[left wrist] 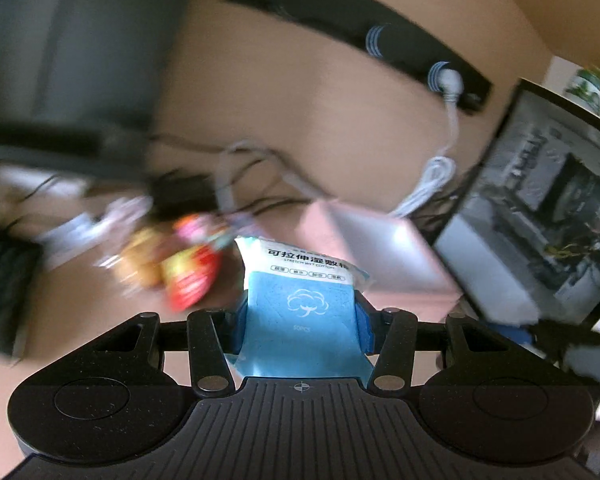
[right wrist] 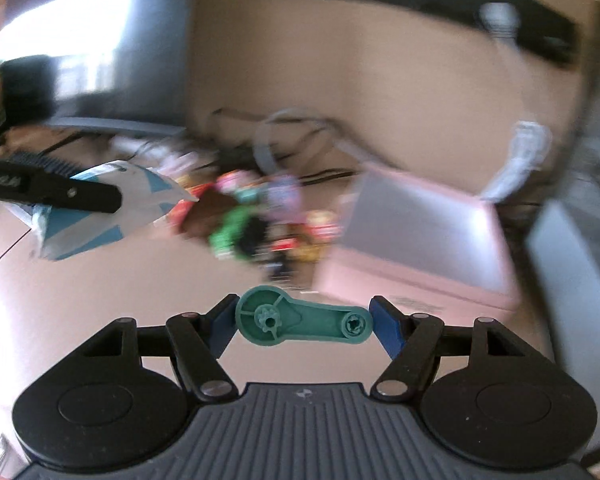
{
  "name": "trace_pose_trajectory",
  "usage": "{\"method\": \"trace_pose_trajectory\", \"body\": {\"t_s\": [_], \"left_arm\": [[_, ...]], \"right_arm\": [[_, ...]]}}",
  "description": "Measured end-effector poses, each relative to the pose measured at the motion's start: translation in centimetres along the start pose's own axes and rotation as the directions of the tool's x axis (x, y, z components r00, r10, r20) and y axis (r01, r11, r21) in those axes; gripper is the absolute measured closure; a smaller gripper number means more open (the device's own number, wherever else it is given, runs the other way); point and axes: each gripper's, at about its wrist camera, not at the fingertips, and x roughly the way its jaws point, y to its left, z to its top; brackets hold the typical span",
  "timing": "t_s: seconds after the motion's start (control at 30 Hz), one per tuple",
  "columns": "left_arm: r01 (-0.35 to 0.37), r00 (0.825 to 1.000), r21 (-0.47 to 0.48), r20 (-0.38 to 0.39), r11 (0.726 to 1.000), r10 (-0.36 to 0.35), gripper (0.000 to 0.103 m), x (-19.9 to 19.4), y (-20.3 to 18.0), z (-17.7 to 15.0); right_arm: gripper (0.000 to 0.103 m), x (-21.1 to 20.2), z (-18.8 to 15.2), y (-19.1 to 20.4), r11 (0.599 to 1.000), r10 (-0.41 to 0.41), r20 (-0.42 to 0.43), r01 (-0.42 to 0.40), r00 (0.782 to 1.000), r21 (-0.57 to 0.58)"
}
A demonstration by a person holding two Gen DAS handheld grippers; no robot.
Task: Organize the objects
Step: 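Carry both items over the pink box and open both tools to drop them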
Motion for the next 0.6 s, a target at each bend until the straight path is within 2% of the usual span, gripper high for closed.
{"method": "trace_pose_trajectory", "body": {"t_s": [0.07, 0.23, 0.3, 0.4, 0.53, 0.6], "left_arm": [[0.017, 1.000, 0.032, 0.026, 0.999, -0.018, 0.049, 2.2, -2.3, 1.5], [-0.014, 0.999, 0.045, 0.053, 0.999, 0.011, 0.049, 9.3, -7.4, 4.8], [-0.056, 0.997, 0.026, 0.061, 0.998, 0.055, 0.049, 12.3, -9.4, 5.6], [-0.155, 0.986, -0.040, 0.060, 0.987, 0.157, 0.048, 16.8, -10.8, 5.2], [-0.249, 0.966, 0.097, -0.042, 0.964, 0.254, 0.048, 22.3, -12.5, 2.8], [-0.281, 0.949, 0.112, -0.117, 0.953, 0.293, 0.047, 23.6, -12.4, 2.0]], "right_arm": [[0.032, -0.9, -0.2, -2.3, 0.999, -0.020, 0.027, 0.019, 0.999, 0.031], [0.032, -2.2, -0.9, -6.1, 0.996, -0.045, 0.091, 0.038, 0.995, 0.076], [0.032, -2.7, -1.3, -7.1, 0.995, -0.042, 0.106, 0.032, 0.993, 0.091], [0.032, -2.6, -2.0, -8.2, 0.993, -0.035, 0.104, 0.023, 0.994, 0.118], [0.032, -1.6, -3.4, -9.6, 0.991, -0.042, 0.060, 0.033, 0.997, 0.133], [0.032, -1.4, -3.8, -10.0, 0.990, -0.035, 0.044, 0.028, 0.998, 0.138]]}}
